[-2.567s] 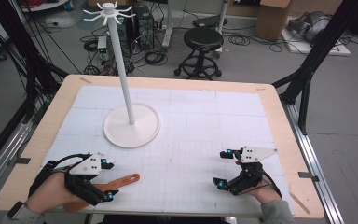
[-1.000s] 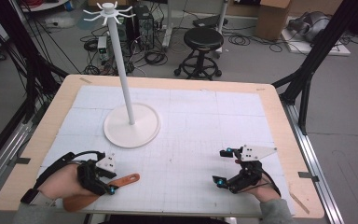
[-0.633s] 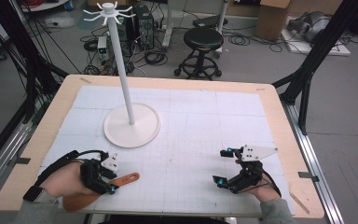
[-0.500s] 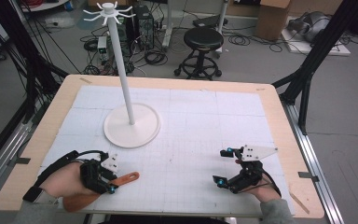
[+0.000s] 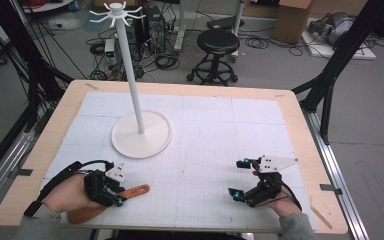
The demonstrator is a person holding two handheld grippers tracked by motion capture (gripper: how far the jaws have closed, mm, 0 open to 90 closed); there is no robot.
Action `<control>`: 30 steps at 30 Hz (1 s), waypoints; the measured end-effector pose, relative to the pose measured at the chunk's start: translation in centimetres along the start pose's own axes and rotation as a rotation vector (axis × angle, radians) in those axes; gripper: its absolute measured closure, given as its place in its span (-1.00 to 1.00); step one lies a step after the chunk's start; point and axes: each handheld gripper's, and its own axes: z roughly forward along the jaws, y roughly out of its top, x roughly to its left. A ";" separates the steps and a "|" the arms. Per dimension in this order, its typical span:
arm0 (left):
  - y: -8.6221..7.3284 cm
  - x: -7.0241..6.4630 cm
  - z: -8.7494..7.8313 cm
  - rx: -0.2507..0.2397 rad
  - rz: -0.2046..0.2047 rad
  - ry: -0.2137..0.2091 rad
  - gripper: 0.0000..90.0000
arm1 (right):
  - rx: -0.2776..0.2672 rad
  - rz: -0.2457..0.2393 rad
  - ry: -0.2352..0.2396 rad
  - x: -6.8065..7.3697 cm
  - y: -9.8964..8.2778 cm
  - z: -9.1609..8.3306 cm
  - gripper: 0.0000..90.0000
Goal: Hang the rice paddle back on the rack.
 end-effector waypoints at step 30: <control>-1.4 -0.5 -7.3 -0.371 -0.049 0.132 0.45 | 0.002 -0.001 -0.006 -0.1 0.0 0.0 -1.00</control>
